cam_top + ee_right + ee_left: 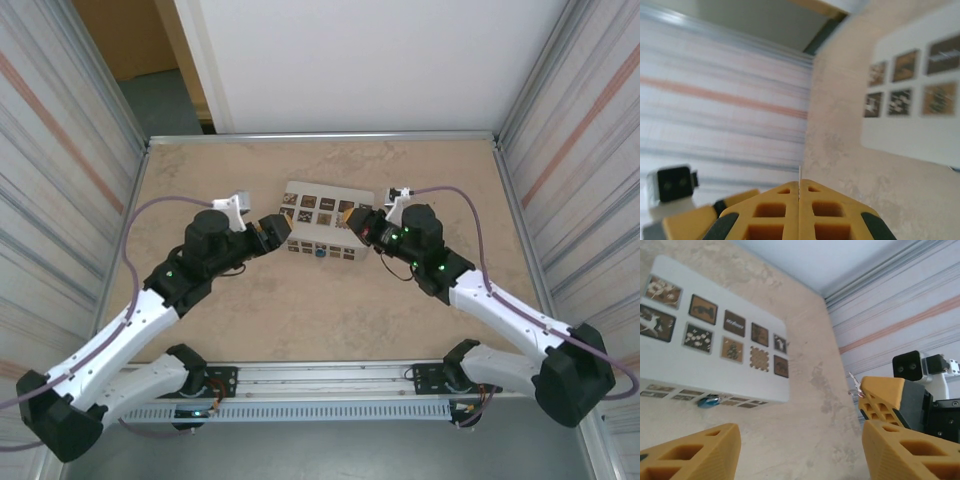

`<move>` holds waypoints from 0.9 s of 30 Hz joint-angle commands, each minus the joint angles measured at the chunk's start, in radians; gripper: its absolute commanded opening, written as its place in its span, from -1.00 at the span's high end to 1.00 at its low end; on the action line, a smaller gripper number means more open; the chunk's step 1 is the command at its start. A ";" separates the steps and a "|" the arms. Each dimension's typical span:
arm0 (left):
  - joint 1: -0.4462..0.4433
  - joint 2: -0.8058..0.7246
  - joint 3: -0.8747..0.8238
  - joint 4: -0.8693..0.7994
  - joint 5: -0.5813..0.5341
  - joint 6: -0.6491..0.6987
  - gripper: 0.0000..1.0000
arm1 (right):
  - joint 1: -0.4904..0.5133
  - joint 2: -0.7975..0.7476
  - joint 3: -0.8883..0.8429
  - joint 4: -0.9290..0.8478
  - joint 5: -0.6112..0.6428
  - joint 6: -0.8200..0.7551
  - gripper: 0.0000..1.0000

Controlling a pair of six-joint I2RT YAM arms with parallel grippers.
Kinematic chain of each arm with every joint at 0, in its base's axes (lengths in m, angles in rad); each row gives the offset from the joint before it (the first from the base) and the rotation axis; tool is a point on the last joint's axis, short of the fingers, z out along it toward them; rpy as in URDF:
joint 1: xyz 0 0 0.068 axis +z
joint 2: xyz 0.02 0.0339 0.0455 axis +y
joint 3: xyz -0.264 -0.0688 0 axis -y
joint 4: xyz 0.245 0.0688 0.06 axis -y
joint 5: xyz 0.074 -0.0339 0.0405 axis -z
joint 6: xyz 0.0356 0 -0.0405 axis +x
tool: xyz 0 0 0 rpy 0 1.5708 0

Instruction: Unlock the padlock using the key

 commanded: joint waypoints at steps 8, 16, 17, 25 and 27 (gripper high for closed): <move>0.028 -0.003 -0.010 0.389 0.321 0.028 0.16 | -0.017 -0.118 -0.063 0.288 -0.229 -0.357 1.00; -0.029 0.143 0.055 0.462 0.369 -0.004 0.21 | -0.005 -0.110 -0.052 0.332 -0.257 -0.357 1.00; -0.033 0.157 0.053 0.487 0.369 -0.017 0.19 | -0.003 -0.109 -0.050 0.330 -0.255 -0.358 1.00; -0.049 0.208 0.053 0.552 0.354 -0.053 0.15 | 0.003 -0.105 -0.055 0.332 -0.229 -0.348 1.00; -0.054 0.214 0.055 0.555 0.352 -0.055 0.15 | 0.006 -0.103 -0.052 0.332 -0.231 -0.346 1.00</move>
